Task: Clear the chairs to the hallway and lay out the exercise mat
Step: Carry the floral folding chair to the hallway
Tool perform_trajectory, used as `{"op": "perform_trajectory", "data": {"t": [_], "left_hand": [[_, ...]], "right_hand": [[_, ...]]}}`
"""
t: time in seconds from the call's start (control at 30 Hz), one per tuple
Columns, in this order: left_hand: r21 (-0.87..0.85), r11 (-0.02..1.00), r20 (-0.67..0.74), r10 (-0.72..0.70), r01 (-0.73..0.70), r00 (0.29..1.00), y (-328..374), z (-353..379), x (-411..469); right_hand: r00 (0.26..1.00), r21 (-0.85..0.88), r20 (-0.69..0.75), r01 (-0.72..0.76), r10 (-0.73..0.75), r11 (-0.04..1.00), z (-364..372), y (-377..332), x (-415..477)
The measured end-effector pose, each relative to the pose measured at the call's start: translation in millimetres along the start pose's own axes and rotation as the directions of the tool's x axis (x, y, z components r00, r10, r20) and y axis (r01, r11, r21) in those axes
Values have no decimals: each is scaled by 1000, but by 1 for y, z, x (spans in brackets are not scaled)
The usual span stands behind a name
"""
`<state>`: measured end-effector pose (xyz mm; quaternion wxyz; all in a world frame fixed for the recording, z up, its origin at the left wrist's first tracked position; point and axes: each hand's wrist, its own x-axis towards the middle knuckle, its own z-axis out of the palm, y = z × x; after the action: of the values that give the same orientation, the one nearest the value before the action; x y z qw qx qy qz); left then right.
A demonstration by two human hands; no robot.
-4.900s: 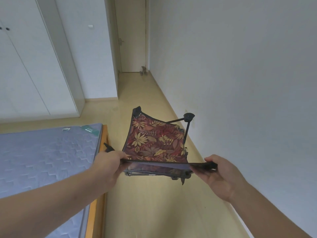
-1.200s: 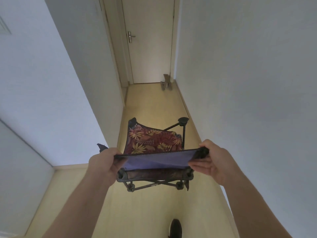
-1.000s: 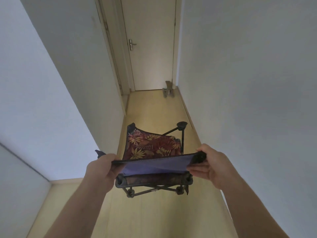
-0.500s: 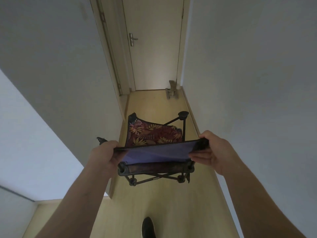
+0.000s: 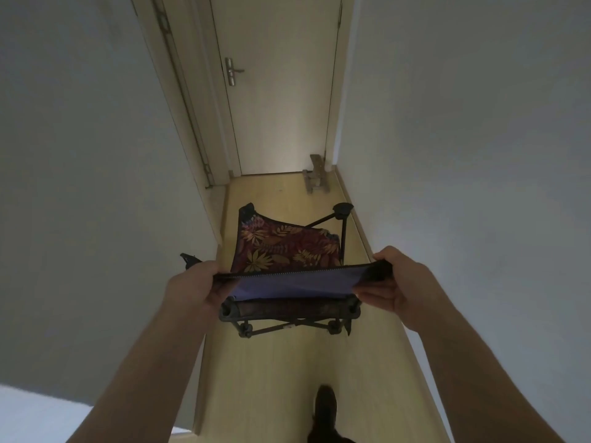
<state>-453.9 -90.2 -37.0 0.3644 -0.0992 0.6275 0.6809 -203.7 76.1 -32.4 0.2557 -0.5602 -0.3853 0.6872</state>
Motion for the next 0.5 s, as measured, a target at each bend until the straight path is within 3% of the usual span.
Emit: {"op": "perform_trajectory", "data": {"t": [0.13,0.33,0.5], "left_hand": [[-75,997,-36,-34,31,999,15,41,50],[-15,999,-69,-34,33,997,48,108,123],[28,999,28,40,-40,999,78,159,173]], "right_hand": [[1000,-1,21,5,-5,1000,18,-23,62],[998,-1,55,-41,41,999,43,-75,162],[996,-6,77,-50,51,999,70,-127,230]]}}
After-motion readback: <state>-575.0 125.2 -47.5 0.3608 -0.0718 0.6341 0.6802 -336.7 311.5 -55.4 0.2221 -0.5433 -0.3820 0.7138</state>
